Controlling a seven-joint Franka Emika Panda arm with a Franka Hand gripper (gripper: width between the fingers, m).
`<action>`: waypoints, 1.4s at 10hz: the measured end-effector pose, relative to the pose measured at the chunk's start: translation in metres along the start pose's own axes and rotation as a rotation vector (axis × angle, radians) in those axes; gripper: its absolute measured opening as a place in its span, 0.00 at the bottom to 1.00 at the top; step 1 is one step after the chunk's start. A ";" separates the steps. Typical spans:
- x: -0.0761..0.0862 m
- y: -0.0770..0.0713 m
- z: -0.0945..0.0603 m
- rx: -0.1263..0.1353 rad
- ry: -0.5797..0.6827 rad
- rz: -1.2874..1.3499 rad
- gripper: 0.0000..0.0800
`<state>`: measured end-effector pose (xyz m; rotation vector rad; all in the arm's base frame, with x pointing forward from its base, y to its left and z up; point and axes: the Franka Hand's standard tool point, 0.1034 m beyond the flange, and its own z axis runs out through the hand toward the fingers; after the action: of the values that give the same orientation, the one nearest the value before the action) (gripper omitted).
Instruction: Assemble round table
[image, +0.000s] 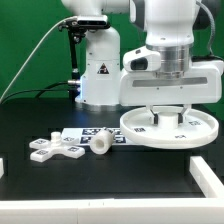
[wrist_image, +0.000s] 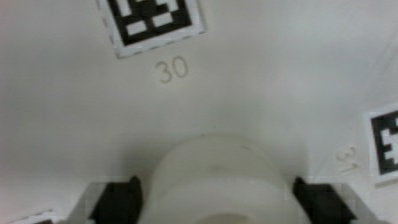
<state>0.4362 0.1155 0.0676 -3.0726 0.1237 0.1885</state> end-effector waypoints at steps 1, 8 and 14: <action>0.001 -0.001 0.000 0.001 0.002 -0.001 0.50; 0.072 0.034 -0.038 0.022 -0.031 -0.168 0.50; 0.084 0.046 -0.031 0.019 -0.044 -0.217 0.50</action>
Offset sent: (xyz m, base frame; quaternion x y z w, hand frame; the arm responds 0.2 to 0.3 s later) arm 0.0000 0.0000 0.0000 0.0000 0.0000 0.0000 1.0000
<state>0.5192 0.0611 0.0857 -3.0305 -0.2073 0.2414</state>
